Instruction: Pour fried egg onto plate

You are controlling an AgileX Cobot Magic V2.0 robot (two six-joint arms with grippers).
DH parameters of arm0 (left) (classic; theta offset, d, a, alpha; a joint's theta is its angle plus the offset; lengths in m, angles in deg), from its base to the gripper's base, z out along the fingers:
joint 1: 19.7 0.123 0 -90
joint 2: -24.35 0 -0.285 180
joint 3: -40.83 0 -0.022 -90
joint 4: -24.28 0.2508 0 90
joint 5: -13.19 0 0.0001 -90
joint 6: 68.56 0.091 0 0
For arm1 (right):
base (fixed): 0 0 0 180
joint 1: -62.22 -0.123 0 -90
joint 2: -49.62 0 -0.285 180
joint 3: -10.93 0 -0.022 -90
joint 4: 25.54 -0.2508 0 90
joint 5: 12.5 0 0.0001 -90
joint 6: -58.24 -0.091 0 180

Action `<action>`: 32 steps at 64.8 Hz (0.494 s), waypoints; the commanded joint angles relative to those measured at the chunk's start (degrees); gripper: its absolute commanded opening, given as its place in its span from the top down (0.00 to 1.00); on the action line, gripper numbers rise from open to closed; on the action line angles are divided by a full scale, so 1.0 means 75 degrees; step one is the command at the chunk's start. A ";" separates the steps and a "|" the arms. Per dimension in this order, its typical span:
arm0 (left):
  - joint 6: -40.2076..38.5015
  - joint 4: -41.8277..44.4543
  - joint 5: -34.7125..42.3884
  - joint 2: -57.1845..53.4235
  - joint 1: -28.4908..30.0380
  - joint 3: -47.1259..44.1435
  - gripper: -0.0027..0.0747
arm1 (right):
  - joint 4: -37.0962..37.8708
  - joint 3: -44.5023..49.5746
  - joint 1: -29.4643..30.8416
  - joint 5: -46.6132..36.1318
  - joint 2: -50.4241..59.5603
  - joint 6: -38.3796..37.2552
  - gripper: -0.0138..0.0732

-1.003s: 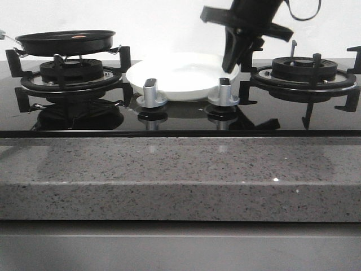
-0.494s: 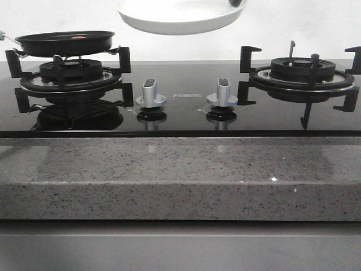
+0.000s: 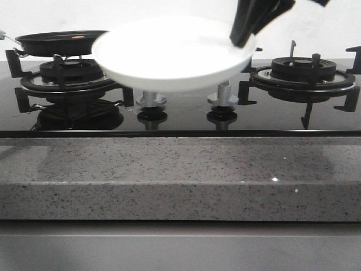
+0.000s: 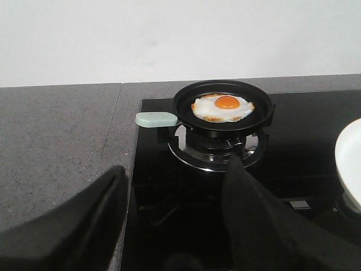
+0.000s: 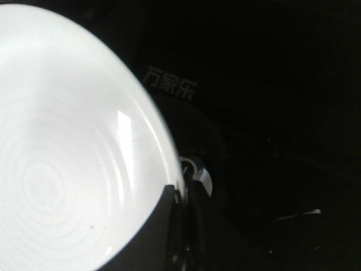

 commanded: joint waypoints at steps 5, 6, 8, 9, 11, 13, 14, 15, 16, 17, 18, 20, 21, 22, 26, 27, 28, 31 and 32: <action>-0.0051 0.0000 0.0664 0.0096 0.0004 0.0252 0.48 | -0.0186 0.0018 0.0010 -0.0498 0.0208 0.0065 0.91; -0.0051 0.0000 0.0664 0.0096 0.0004 0.0252 0.48 | -0.0186 0.0018 0.0010 -0.0498 0.0188 0.0065 0.91; -0.0051 0.0000 0.0664 0.0096 0.0004 0.0252 0.48 | -0.0186 0.0018 0.0010 -0.0498 0.0162 0.0065 0.91; -0.0051 0.0000 0.0664 0.0096 0.0004 0.0252 0.48 | -0.0186 0.0018 0.0010 -0.0498 0.0150 0.0065 0.91; -0.0051 0.0000 0.0664 0.0096 0.0004 0.0252 0.48 | -0.0186 0.0018 0.0010 -0.0505 0.0142 0.0065 0.91; -0.0051 0.0000 0.0664 0.0096 0.0004 0.0252 0.48 | -0.0186 0.0018 0.0010 -0.0505 0.0142 0.0065 0.91; -0.0051 0.0000 0.0664 0.0096 0.0004 0.0252 0.48 | -0.0186 0.0018 0.0010 -0.0505 0.0142 0.0065 0.91; -0.0051 0.0000 0.0664 0.0096 0.0004 0.0252 0.48 | -0.0186 0.0018 0.0010 -0.0496 0.0141 0.0065 0.91; -0.0051 0.0000 0.0664 0.0096 0.0004 0.0252 0.48 | -0.0186 0.0018 0.0010 -0.0496 0.0141 0.0065 0.91; -0.0051 0.0000 0.0664 0.0096 0.0004 0.0252 0.48 | -0.0186 0.0018 0.0010 -0.0491 0.0141 0.0065 0.91; -0.0051 0.0000 0.0664 0.0096 0.0004 0.0252 0.48 | -0.0186 0.0018 0.0010 -0.0491 0.0141 0.0065 0.91; -0.0051 0.0000 0.0664 0.0096 0.0004 0.0252 0.48 | -0.0186 0.0018 0.0010 -0.0473 0.0141 0.0065 0.91; -0.0051 0.0000 0.0664 0.0096 0.0004 0.0252 0.48 | -0.0186 0.0018 0.0010 -0.0461 0.0141 0.0065 0.91; -0.0051 0.0000 0.0664 0.0096 0.0004 0.0252 0.48 | -0.0186 0.0018 0.0010 -0.0454 0.0141 0.0065 0.91; -0.0051 0.0000 0.0664 0.0096 0.0004 0.0252 0.48 | -0.0186 0.0018 0.0010 -0.0451 0.0141 0.0065 0.91; -0.0051 0.0000 0.0664 0.0096 0.0004 0.0252 0.48 | -0.0186 0.0018 0.0010 -0.0451 0.0141 0.0065 0.91; -0.0051 0.0000 0.0664 0.0096 0.0004 0.0252 0.48 | -0.0186 0.0018 0.0010 -0.0451 0.0141 0.0065 0.91; -0.0051 0.0000 0.0664 0.0096 0.0004 0.0252 0.48 | -0.0186 0.0018 0.0010 -0.0451 0.0141 0.0065 0.91; -0.0051 0.0000 0.0664 0.0096 0.0004 0.0252 0.48 | -0.0186 0.0018 0.0010 -0.0451 0.0141 0.0065 0.91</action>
